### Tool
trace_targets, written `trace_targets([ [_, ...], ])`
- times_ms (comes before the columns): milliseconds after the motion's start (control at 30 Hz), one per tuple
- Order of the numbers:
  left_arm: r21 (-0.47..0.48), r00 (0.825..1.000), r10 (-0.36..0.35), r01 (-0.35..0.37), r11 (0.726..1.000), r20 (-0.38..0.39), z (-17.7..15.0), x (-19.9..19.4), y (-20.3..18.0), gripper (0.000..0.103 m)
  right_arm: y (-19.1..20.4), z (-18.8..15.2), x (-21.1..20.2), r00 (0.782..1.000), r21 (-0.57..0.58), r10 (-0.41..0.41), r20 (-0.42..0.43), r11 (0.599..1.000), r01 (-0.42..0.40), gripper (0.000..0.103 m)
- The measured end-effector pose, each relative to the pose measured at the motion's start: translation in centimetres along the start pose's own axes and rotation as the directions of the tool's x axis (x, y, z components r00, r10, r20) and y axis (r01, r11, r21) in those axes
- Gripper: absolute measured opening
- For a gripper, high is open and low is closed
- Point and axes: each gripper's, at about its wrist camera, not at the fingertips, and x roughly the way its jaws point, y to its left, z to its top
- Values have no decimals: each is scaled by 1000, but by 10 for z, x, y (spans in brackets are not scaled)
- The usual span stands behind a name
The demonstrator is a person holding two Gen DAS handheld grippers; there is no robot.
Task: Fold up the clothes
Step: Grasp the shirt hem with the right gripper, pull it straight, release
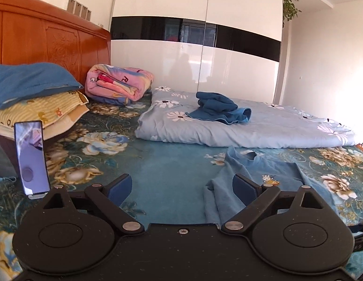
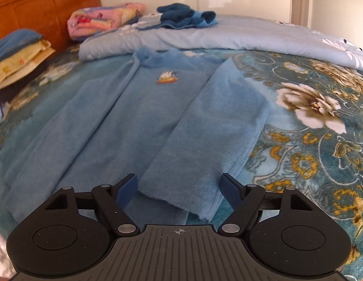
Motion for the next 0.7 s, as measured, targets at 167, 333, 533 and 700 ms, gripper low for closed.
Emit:
trace_targets([
  [167,16,1000,-18,18,1000,-7,0,3,-8,92,16,-5,1,1000,-75,-24,-3,997,24,74],
  [333,21,999,-32,33,999,-23,-1,9,-15,92,14,-6,3,999,-69,-46,7,997,47,47],
  [533,6,998,-27,27,1000,-49,-3,18,-16,92,-28,2,-6,999,135,-2,33,991,-2,6],
  [700,12,996,-29,30,999,-81,-5,28,-21,92,-70,19,-18,994,214,-49,103,976,26,5],
])
